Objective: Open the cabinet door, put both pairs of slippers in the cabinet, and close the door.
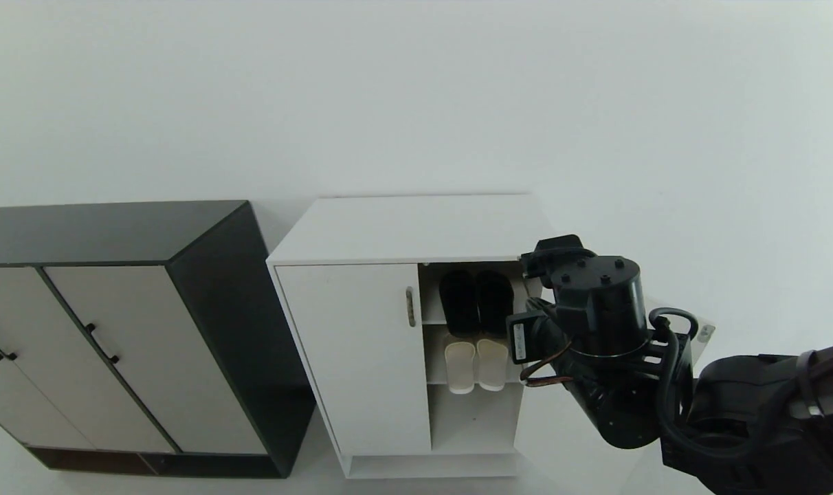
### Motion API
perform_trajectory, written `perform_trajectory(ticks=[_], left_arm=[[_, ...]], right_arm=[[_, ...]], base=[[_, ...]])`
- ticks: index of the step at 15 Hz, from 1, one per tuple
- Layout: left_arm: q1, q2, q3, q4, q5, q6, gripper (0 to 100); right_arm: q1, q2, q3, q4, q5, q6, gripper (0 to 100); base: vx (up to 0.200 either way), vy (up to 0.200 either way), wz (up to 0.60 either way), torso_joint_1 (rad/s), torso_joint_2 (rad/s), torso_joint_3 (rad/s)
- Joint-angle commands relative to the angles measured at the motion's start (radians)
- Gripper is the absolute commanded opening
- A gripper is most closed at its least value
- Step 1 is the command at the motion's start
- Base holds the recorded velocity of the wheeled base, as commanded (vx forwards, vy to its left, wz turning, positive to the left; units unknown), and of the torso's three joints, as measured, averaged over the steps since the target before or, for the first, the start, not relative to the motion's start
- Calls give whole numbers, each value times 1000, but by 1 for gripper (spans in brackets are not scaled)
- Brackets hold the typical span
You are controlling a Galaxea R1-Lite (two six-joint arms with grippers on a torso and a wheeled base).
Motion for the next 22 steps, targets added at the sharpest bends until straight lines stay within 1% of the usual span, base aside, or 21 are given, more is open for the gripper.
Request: perform_trajectory(ticks=[1,5,12,14,15,16,17,18,19,20,21,22], left_arm=[[-1,0,0,0,0,0,0],[-1,0,0,0,0,0,0],[-1,0,0,0,0,0,0],[-1,0,0,0,0,0,0],[-1,0,0,0,0,0,0],[-1,0,0,0,0,0,0],[-1,0,0,0,0,0,0],[-1,0,0,0,0,1,0],[-1,0,0,0,0,0,0],[-1,0,0,0,0,0,0],[-1,0,0,0,0,0,0],[-1,0,0,0,0,0,0]], right_arm=[[0,-1,2,0,0,0,0],[0,-1,5,0,12,0,0],[-1,-1,12,0,14,-2,0],[-15,-3,13,0,12,-14,0],[-34,-7,13,0,25,-20,0],[-46,-15,1,0,69,-23,0],[-95,-16,-54,20,124,-23,0],[-127,-9,-94,44,126,-22,0],[-187,19,-176,101,129,-9,0],[-224,42,-223,128,134,1,0],[-254,65,-254,135,149,11,0],[-267,72,-263,136,154,12,0]], base=[[0,0,0,76,-159,-85],[0,0,0,18,-33,-22],[0,0,-600,6,0,1],[0,0,0,0,0,0],[0,0,0,0,0,0],[0,0,0,0,0,0],[0,0,0,0,0,0],[0,0,0,0,0,0],[0,0,0,0,0,0],[0,0,0,0,0,0],[0,0,0,0,0,0],[-200,0,0,2,2,2]])
